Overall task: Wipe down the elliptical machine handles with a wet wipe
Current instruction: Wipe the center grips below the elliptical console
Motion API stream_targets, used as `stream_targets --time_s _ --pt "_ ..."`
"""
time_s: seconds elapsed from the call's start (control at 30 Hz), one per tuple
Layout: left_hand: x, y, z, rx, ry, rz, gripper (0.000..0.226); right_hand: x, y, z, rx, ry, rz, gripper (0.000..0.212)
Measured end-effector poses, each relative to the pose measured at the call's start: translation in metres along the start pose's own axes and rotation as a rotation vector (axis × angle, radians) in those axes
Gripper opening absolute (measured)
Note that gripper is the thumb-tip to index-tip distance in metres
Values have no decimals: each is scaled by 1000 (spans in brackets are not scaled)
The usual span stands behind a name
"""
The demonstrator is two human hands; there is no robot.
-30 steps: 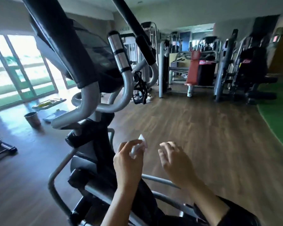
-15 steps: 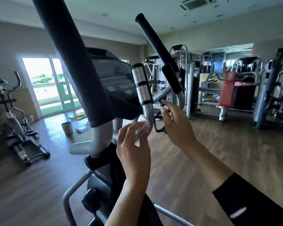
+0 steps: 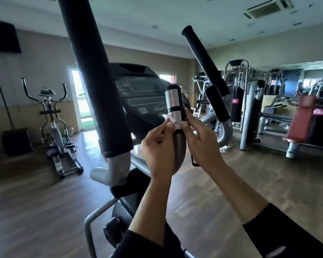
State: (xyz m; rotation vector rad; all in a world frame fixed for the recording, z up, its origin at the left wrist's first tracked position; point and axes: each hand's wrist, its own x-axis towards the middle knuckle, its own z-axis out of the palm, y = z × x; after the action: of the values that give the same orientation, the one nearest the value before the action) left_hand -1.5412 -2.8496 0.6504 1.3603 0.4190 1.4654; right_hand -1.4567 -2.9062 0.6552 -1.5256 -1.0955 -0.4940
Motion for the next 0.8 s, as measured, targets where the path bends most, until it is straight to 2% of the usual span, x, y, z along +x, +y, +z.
stream_targets --time_s 0.1,0.2,0.43,0.63,0.8 --pt "9 6 6 -43 27 -63 7 -1 0 -1 32 -16 6 47" --pt "9 6 8 -143 30 -97 8 -2 0 -3 28 -39 22 42" --pt "23 8 11 -253 -16 -172 11 -4 1 -4 36 -34 31 42" --pt "-1 4 6 -232 23 -147 13 -4 2 -7 23 -61 38 44" --pt "20 13 15 -144 30 -107 13 -7 6 -7 52 -65 45 45"
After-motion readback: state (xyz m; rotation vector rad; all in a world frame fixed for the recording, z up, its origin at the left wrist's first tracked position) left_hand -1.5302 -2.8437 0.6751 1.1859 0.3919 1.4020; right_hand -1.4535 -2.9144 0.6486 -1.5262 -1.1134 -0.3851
